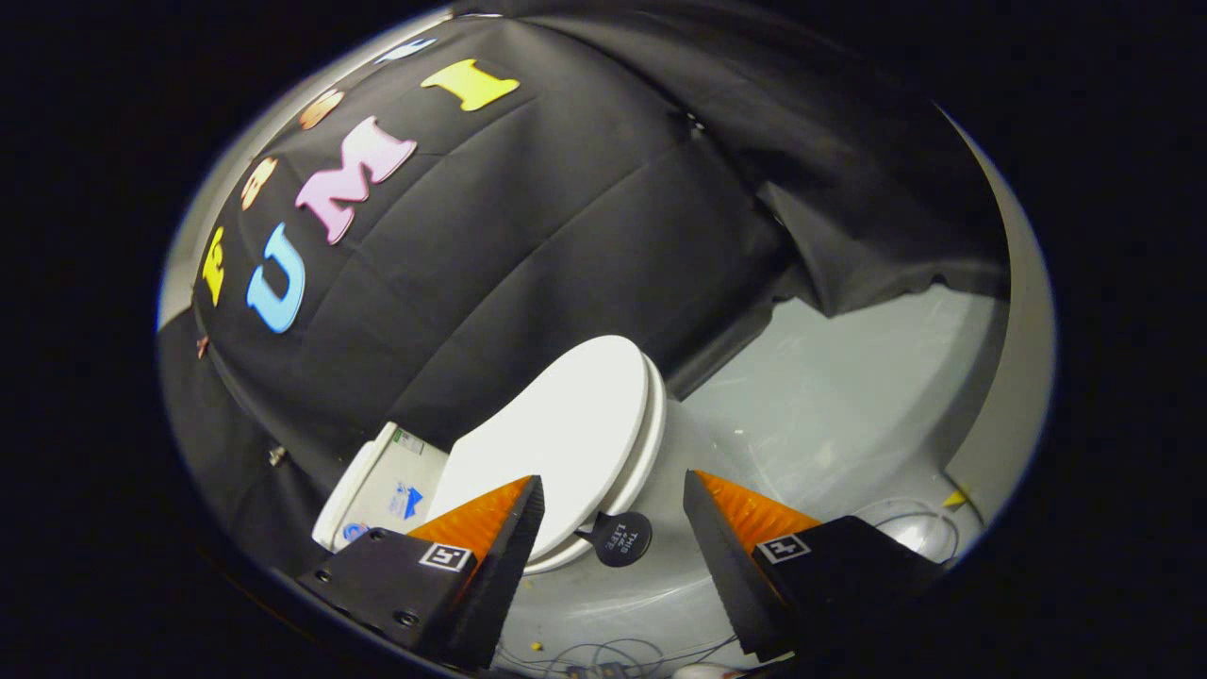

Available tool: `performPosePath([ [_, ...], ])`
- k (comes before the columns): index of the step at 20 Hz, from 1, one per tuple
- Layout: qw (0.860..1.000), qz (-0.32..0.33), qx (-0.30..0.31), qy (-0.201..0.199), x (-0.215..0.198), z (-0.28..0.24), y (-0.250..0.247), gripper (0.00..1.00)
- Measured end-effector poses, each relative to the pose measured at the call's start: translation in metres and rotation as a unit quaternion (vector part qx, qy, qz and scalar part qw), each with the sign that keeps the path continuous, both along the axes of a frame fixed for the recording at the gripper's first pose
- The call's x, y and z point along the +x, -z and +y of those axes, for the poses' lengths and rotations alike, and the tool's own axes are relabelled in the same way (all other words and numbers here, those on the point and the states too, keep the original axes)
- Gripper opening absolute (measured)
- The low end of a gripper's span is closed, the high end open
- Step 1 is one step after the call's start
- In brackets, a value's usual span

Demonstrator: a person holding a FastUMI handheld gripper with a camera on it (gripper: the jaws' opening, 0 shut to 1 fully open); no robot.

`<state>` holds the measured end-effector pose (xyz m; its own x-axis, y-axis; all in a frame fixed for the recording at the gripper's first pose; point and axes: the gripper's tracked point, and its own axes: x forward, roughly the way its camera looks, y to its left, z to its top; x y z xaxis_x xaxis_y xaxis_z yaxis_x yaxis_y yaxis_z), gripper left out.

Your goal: Open the toilet lid.

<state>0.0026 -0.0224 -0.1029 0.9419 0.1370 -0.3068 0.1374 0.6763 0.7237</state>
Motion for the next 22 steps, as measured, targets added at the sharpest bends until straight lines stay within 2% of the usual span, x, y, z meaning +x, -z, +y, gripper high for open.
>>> performPosePath([
  [3,0.997,0.019,0.074,-0.001,0.000,0.007,0.010,0.94],
  [8,0.983,0.037,0.181,0.004,-0.005,0.015,0.020,0.93],
  [11,0.975,0.051,0.217,0.010,-0.004,0.016,0.033,0.92],
  [13,0.972,0.053,0.230,0.011,-0.005,0.015,0.037,0.72],
  [17,0.966,0.054,0.254,0.003,-0.003,0.018,0.040,0.72],
  [19,0.963,0.052,0.265,0.006,-0.003,0.017,0.041,0.57],
  [21,0.957,0.054,0.286,-0.002,-0.003,0.020,0.039,0.57],
  [22,0.957,0.053,0.285,-0.002,-0.001,0.023,0.042,0.51],
])
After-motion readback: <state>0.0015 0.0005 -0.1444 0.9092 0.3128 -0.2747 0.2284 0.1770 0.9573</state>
